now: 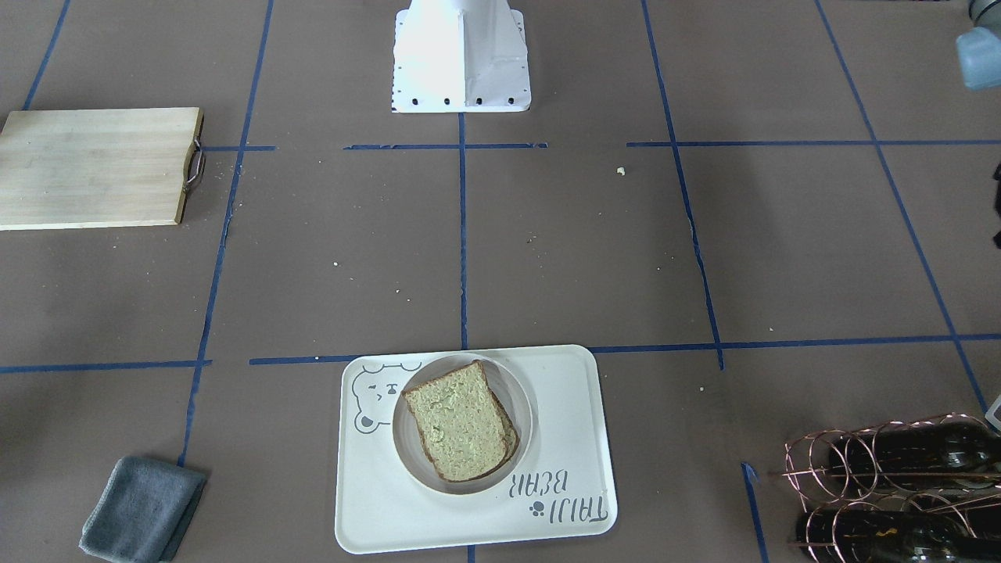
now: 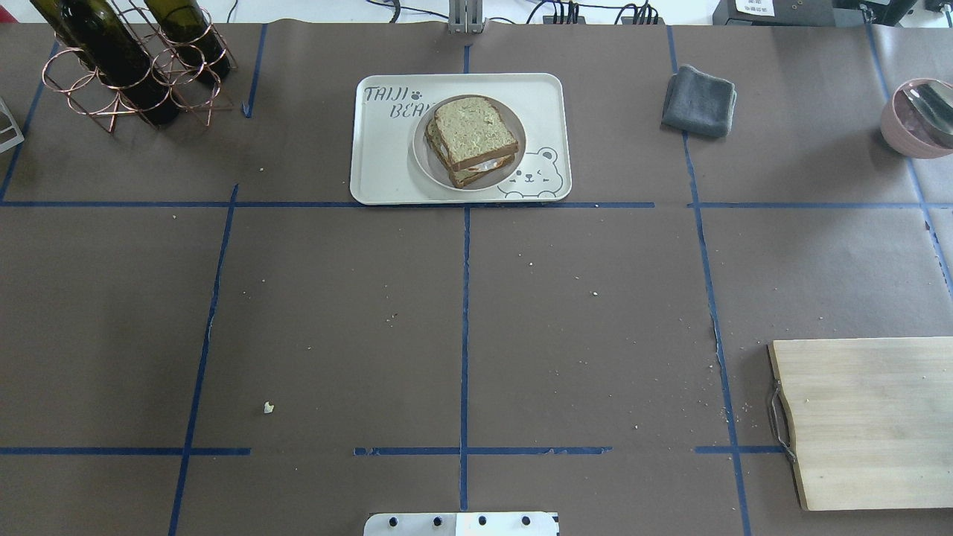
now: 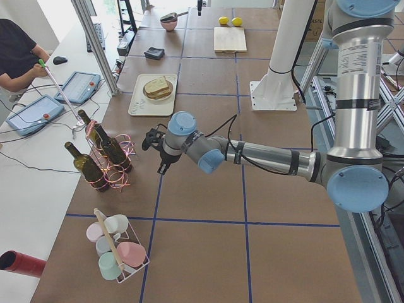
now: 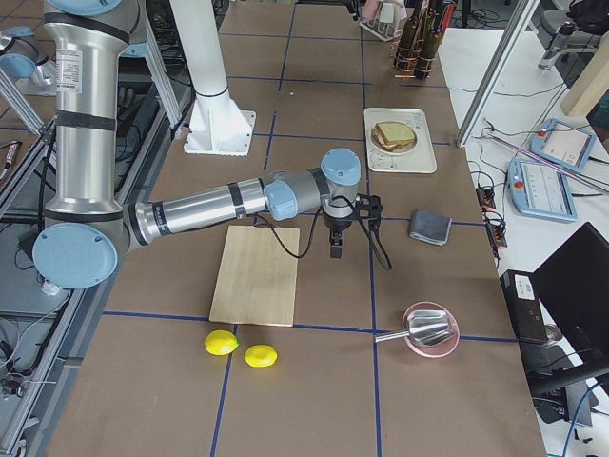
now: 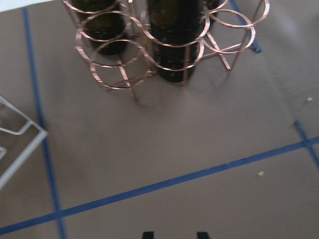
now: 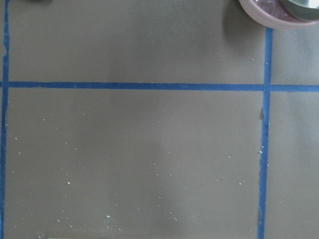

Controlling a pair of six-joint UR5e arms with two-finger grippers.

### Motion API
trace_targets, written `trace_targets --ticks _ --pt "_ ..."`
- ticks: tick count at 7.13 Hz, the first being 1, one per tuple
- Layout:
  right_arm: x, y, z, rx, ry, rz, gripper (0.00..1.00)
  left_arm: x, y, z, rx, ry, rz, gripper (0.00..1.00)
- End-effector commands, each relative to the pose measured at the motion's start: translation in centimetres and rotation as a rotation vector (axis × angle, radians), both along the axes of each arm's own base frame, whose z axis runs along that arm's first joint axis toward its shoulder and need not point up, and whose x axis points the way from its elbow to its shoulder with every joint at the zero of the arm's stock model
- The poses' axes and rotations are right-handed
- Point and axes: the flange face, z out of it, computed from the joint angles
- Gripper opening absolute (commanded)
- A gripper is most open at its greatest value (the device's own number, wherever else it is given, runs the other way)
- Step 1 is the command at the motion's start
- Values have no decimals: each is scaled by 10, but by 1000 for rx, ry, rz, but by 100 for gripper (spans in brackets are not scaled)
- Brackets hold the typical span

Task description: Make sandwich and place on tray

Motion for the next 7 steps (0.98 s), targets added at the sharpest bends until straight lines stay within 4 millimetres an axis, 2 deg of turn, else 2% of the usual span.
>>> trace_targets --ticks 1,2,3,4,5,7 --pt "29 1 24 -10 -5 -67 100 -98 4 -8 -258 -42 86 67" --pt "34 6 44 -8 -63 -101 100 -90 37 -1 -284 15 91 100" --pt "34 6 57 -14 -67 -118 100 -84 38 9 -307 64 78 100" --pt "34 4 57 -10 -59 -117 100 -83 30 22 -261 60 83 100" --pt "34 2 53 -8 -59 -112 100 -83 26 50 -229 55 87 100" --pt "33 1 52 -3 -59 -110 100 -84 19 60 -172 31 89 100"
